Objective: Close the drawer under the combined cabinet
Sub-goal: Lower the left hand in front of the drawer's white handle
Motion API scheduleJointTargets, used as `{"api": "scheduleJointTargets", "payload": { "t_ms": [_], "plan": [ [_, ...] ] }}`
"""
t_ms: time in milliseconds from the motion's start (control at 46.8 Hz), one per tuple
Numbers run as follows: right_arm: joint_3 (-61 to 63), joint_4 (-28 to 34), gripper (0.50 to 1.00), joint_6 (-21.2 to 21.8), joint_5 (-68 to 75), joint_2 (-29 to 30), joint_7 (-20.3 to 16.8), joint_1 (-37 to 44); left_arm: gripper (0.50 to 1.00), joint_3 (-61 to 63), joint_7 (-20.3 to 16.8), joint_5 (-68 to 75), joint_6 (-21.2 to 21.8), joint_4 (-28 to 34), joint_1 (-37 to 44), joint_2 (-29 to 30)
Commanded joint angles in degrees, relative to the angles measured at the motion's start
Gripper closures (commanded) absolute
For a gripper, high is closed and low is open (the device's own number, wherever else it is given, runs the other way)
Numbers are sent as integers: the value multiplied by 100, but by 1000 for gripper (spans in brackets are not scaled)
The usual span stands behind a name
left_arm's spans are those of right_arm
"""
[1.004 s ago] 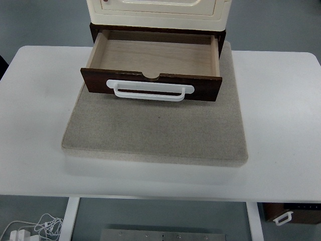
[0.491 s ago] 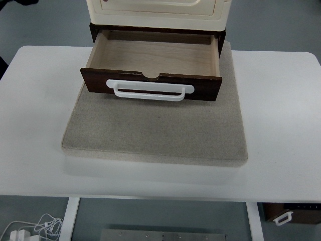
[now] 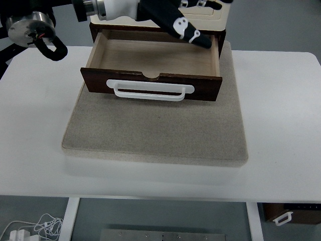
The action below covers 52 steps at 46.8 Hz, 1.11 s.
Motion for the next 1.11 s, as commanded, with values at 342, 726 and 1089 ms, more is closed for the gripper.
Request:
{"api": "scheduleJointTargets", "payload": {
  "t_ms": [342,726,1089],
  "plan": [
    [6,0,548,0,-1,0,0,0,504,1148,439,760,-87,-684,-246,-205],
    [6,0,548,0,-1,0,0,0,504,1710,1468,752,-606,-763,-228,-241],
    [6,0,548,0,-1,0,0,0,504,1851,2197,664,-799,-500,-210,-250]
  ]
}}
